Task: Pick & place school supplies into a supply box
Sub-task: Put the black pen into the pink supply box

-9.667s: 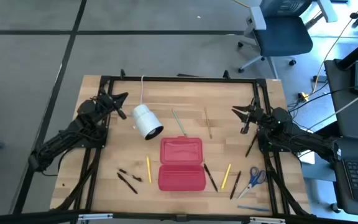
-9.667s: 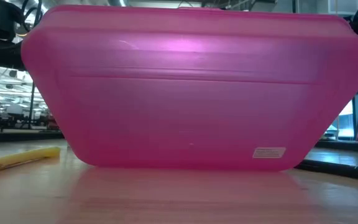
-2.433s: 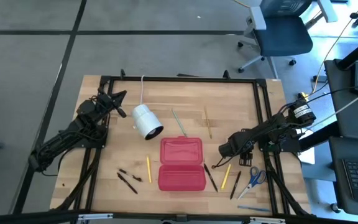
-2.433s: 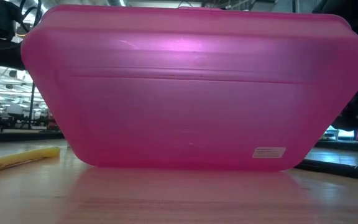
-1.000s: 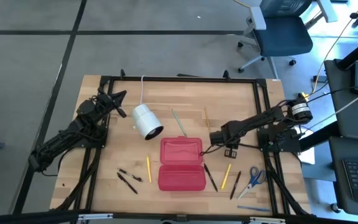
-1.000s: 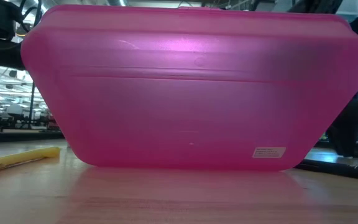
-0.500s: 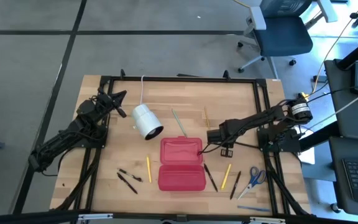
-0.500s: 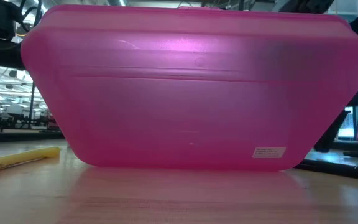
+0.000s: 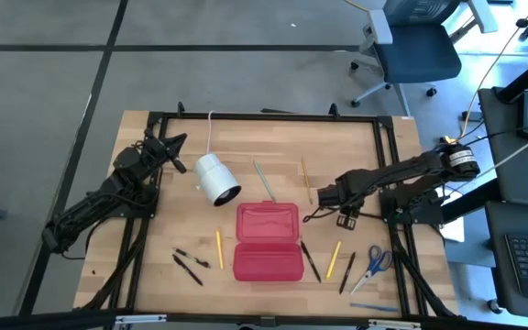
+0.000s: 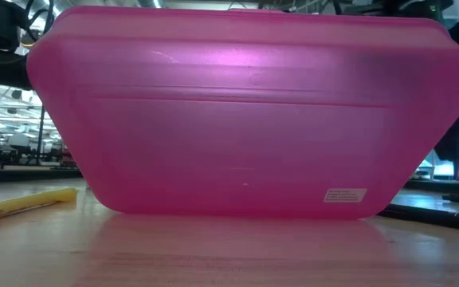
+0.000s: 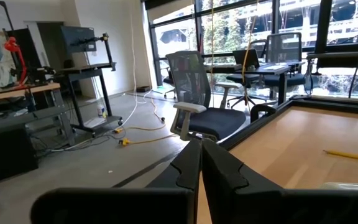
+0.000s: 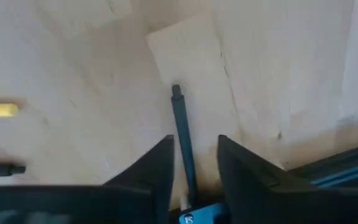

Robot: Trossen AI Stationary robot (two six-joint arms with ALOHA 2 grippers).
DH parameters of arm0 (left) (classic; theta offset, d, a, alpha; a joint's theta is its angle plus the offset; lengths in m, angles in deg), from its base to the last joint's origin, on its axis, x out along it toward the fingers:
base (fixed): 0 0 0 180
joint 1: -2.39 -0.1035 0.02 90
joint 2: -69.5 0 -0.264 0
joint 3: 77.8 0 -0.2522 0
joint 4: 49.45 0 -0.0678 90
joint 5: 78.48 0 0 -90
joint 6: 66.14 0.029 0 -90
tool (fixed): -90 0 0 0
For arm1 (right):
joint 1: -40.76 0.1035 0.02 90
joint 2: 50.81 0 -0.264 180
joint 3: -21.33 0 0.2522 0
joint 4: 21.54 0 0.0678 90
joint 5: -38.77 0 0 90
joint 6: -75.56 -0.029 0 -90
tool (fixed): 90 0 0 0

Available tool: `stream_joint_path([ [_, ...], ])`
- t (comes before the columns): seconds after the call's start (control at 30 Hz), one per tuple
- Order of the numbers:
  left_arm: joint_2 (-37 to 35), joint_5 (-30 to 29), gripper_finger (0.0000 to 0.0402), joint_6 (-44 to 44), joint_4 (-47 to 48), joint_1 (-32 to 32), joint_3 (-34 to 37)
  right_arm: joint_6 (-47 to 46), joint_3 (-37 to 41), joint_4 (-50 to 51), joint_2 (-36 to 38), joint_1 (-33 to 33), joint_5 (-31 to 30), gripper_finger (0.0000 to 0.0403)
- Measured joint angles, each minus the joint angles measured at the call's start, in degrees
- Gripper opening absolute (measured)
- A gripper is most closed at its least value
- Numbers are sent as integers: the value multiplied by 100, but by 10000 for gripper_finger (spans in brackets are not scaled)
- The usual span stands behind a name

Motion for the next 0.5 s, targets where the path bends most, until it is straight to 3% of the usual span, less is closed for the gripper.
stream_joint_path([
  [0.27, 0, 0, 10, 0, -1, -1, 0, -314, 444, -118, 0, 41, -9, 269],
  [0.5, 0, 0, 10, 0, 0, 0, 0, -560, 969, -623, 0, 41, -4, 295],
])
